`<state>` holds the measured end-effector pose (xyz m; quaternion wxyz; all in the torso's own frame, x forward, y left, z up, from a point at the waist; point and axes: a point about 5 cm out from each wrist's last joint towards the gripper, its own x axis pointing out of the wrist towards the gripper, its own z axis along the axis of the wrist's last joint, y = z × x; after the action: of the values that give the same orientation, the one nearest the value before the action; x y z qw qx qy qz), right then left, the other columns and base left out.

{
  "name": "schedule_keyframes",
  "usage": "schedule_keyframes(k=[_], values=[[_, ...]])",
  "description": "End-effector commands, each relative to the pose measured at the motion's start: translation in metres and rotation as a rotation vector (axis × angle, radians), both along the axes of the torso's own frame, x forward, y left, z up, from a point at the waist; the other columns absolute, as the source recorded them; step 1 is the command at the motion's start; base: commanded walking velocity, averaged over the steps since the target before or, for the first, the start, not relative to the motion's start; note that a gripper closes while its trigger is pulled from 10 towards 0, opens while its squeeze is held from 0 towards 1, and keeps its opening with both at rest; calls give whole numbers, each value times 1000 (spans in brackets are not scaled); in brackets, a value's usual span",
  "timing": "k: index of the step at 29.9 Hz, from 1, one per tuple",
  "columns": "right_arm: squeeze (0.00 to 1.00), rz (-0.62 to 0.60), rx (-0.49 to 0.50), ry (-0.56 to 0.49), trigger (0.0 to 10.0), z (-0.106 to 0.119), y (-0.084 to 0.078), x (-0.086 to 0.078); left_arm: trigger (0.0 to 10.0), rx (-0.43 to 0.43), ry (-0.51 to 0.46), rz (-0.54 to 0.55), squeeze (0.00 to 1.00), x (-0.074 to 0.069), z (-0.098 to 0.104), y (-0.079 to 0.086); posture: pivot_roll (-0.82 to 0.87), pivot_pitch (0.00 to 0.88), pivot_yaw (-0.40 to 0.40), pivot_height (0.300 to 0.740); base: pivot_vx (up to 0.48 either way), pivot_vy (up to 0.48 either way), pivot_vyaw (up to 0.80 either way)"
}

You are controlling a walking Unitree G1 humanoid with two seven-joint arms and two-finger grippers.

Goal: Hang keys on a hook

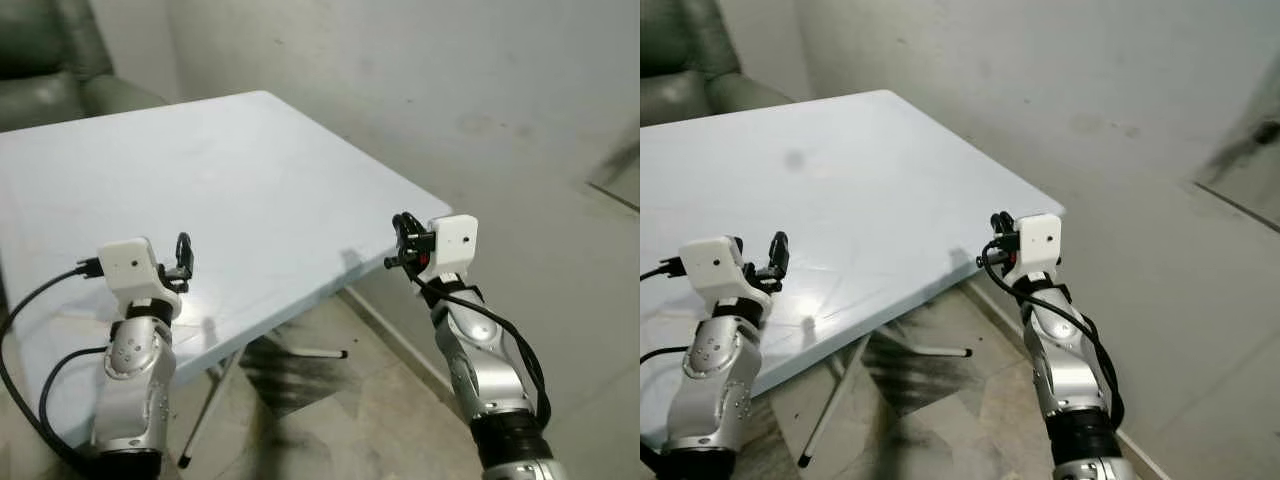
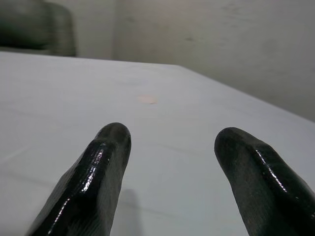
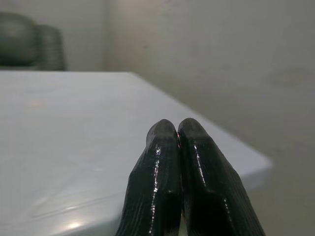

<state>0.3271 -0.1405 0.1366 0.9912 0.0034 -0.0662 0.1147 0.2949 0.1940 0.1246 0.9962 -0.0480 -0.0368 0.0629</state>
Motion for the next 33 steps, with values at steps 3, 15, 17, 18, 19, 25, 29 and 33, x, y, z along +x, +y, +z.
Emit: schedule_keyframes(k=[3,15,17,18,19,25,29,33], values=[[0,2,3,-21,10000,5,0,0,10000,26,-1,11,0,0,5,2,-59,0,-50,728,0,0,-769],[0,3,-4,-17,10000,5,-1,-2,10000,41,5,24,0,0,5,1,-62,0,-54,728,0,0,-769],[0,4,-4,-18,10000,5,-1,-2,10000,43,4,25,0,0,5,1,-62,0,-54,728,0,0,-769],[0,4,-5,-17,10000,5,-1,-2,10000,45,4,26,0,0,5,1,-61,0,-55,728,0,0,-769],[0,4,-5,-17,10000,5,-1,-2,10000,45,4,26,0,0,5,1,-61,0,-55,728,0,0,-769],[0,9,-7,-13,10000,5,-1,-2,10000,49,3,30,0,-1,6,1,-59,0,-57,728,0,0,-769],[0,7,5,-10,10000,5,0,-2,10000,50,2,32,0,-1,6,1,-58,0,-59,728,0,0,-767],[0,7,8,-21,10000,6,1,-3,10000,52,-1,25,0,-1,7,0,-58,0,-60,728,0,0,-191]])
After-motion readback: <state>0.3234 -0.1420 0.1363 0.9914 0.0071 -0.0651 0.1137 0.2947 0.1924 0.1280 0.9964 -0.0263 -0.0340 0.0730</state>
